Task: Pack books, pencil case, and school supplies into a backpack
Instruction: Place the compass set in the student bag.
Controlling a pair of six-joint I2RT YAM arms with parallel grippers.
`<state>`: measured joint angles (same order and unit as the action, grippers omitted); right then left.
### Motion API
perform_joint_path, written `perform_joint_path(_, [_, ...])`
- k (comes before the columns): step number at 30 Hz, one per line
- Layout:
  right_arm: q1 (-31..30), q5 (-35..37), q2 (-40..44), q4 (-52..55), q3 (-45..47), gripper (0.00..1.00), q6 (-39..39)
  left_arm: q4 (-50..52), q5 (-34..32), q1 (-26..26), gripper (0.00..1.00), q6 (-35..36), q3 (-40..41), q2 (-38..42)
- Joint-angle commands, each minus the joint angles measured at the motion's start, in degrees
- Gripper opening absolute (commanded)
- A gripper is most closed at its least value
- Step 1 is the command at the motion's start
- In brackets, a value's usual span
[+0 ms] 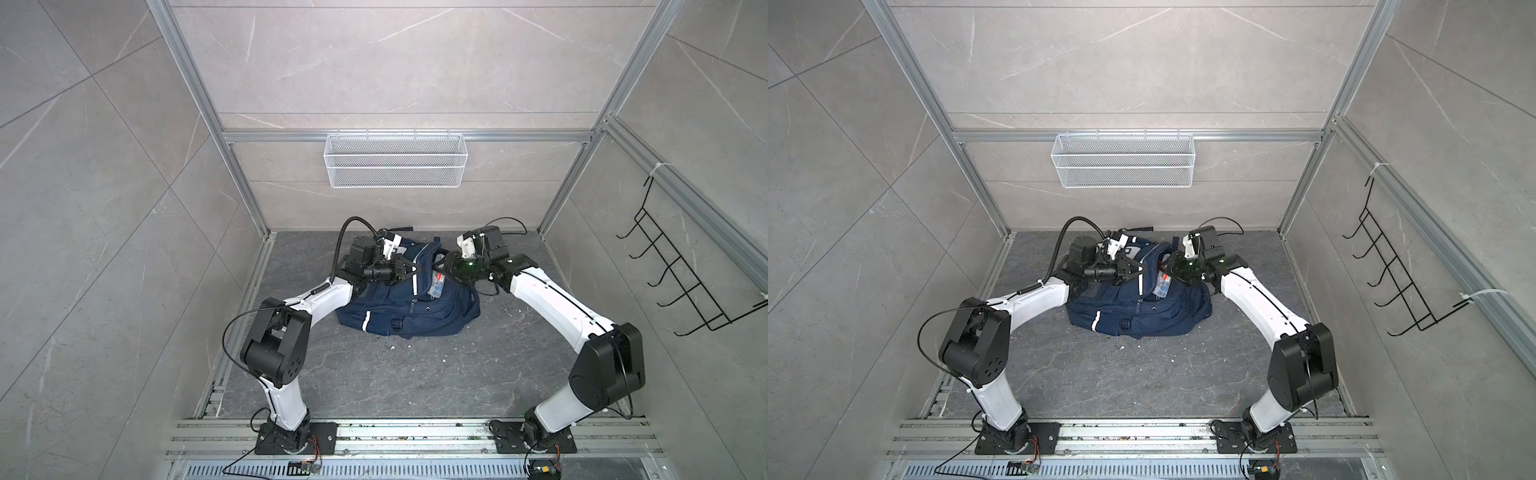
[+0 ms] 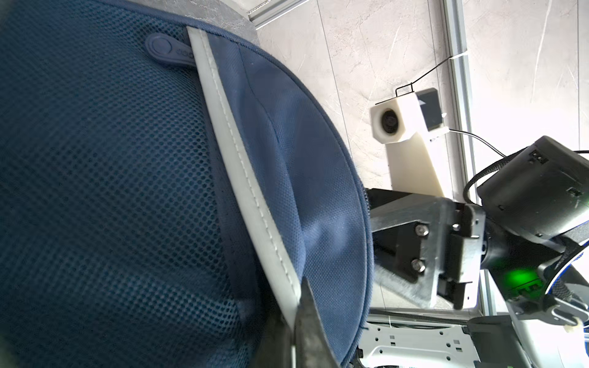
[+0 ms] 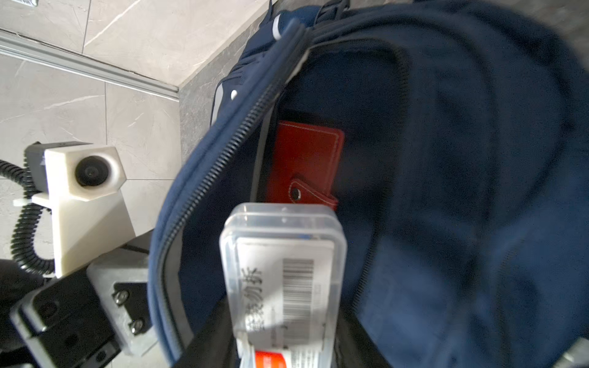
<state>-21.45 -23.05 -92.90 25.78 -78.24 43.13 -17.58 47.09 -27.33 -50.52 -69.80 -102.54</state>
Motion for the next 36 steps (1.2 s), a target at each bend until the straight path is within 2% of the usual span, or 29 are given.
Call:
perform_joint_path(1, [-1.04,-1.12,-2.97,-4.51,-2.34,0.0,3.05,-4.82,-0.51,0.88,0.0,-0.28,-1.61,3.6])
perform_joint_path(14, [-1.83,-3.57,-10.13,-9.17,-6.26,0.0,4.68,-5.41,-0.49,0.88,0.0,-0.76,-1.31,4.02])
perform_joint_path(18, [-2.3,-3.46,-11.24,-8.93,-7.12,0.04,4.42,-6.13,-0.44,0.86,0.0,-1.37,-1.22,3.8])
perform_joint_path(25, [-2.37,-2.33,-11.07,-7.67,-7.0,0.15,3.74,-7.09,-0.68,0.8,0.0,-2.2,-0.79,3.44])
perform_joint_path(36, [-2.36,-0.38,-8.51,-4.61,-7.87,0.47,1.45,-8.46,-0.51,0.88,0.0,-3.28,0.11,3.15])
